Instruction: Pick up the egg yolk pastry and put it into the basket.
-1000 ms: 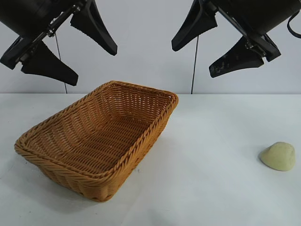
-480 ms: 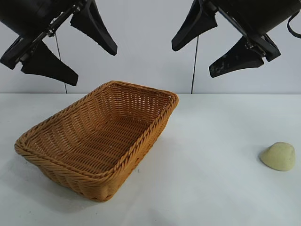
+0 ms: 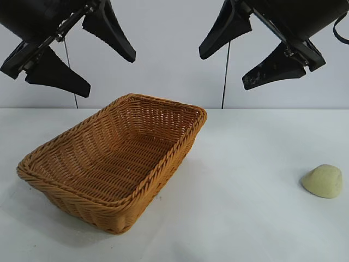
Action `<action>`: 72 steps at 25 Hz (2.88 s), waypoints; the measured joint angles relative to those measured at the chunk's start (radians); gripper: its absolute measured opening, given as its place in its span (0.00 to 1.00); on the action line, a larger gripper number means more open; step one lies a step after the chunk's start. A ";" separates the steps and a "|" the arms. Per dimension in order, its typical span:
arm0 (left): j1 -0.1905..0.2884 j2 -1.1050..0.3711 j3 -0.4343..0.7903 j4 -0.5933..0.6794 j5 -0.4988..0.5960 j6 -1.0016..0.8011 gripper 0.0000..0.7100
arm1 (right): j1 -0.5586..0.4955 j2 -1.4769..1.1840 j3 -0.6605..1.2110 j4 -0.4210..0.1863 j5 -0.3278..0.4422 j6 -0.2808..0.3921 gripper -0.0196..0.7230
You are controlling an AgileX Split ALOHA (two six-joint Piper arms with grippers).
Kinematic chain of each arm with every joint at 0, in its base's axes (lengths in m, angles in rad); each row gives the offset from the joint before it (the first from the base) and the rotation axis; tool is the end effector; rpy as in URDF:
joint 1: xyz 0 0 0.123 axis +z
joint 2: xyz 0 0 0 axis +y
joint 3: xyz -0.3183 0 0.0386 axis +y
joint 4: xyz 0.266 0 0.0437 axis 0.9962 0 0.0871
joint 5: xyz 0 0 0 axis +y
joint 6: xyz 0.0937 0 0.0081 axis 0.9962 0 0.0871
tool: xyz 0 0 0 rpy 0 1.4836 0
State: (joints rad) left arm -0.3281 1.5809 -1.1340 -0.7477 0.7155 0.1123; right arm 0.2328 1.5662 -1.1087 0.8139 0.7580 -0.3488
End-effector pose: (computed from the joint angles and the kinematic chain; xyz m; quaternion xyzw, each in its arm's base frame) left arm 0.3188 -0.1529 0.2980 -0.0063 0.9262 -0.3227 0.1947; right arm 0.3225 0.1248 0.2971 -0.0454 0.9216 0.3163 0.2202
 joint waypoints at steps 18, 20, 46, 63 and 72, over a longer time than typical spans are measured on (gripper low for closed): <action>-0.228 -0.227 0.190 0.546 0.003 -0.860 0.82 | 0.000 0.000 0.000 0.000 -0.002 0.000 0.85; -0.238 -0.227 0.217 0.611 -0.030 -1.031 0.82 | 0.000 0.000 0.000 0.000 -0.002 0.000 0.85; -0.238 0.129 0.307 0.842 -0.300 -1.669 0.82 | 0.000 0.000 0.000 0.000 -0.004 0.000 0.85; -0.238 0.183 0.308 0.838 -0.331 -1.681 0.22 | 0.000 0.000 0.000 0.000 -0.003 0.000 0.85; -0.207 0.163 0.307 0.797 -0.339 -1.641 0.12 | 0.000 0.000 0.000 0.000 -0.003 0.000 0.85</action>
State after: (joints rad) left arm -0.5352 1.7439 -0.8274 0.0490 0.3764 -1.5292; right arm 0.2328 1.5662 -1.1087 0.8139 0.7554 -0.3488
